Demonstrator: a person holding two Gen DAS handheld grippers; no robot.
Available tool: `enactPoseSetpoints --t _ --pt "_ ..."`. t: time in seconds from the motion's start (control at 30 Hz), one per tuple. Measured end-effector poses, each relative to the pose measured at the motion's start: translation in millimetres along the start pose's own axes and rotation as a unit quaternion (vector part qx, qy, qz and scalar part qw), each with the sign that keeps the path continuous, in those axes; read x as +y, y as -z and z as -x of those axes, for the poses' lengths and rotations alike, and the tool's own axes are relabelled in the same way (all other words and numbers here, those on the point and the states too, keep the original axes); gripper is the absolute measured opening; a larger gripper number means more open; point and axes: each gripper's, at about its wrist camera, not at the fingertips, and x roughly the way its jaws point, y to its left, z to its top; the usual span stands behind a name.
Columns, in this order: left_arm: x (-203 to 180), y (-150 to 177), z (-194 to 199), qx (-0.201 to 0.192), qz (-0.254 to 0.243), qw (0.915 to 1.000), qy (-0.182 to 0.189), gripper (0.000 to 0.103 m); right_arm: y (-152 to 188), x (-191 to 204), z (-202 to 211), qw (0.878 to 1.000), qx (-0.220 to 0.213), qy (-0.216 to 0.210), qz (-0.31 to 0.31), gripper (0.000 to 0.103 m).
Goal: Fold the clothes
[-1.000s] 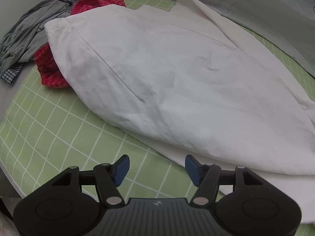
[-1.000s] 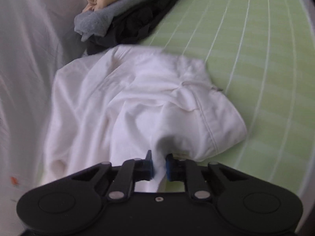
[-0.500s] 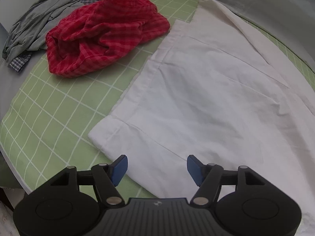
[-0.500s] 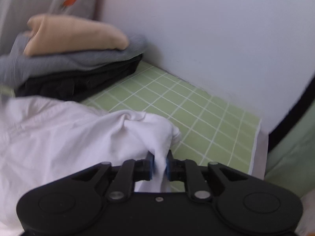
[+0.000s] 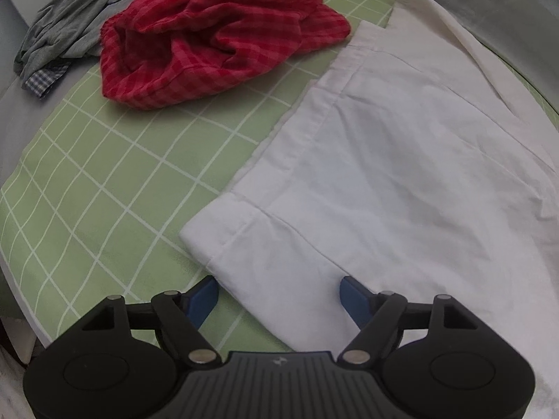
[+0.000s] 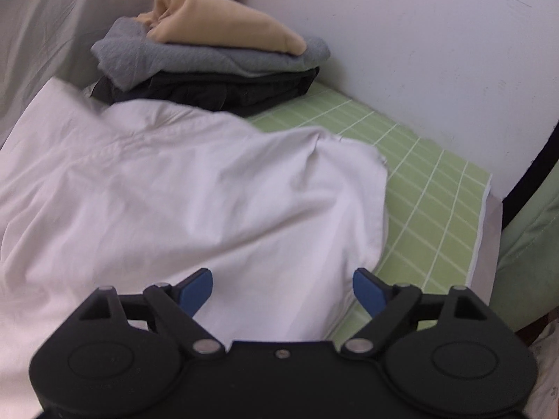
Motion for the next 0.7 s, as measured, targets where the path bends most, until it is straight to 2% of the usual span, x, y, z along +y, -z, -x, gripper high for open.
enactPoseSetpoints --t 0.07,0.13,0.17,0.3,0.4,0.7 --pt "-3.8 1.1 2.7 -0.012 -0.016 0.9997 0.013 0.057 3.9 4.6 5.3 1.0 0.0 -0.003 0.002 0.088" --pt "-8.7 1.3 5.6 -0.022 -0.025 0.9993 0.016 0.015 4.3 7.3 11.1 1.0 -0.003 -0.008 -0.002 0.088" --pt "-11.0 1.4 7.0 -0.028 -0.029 0.9991 0.017 0.009 4.2 8.6 14.0 1.0 -0.005 -0.011 -0.005 0.088" --pt "-10.3 6.2 8.8 -0.038 -0.033 0.9987 0.007 0.008 3.0 16.2 25.2 1.0 -0.014 -0.019 -0.003 0.088" --pt "-0.1 7.1 10.7 -0.042 -0.032 0.9985 -0.014 0.008 4.0 21.3 34.1 0.999 -0.019 -0.026 -0.002 0.088" --pt "86.1 -5.1 8.3 -0.048 0.051 0.9962 -0.052 0.006 28.0 50.8 51.4 0.998 -0.013 -0.049 0.023 0.088"
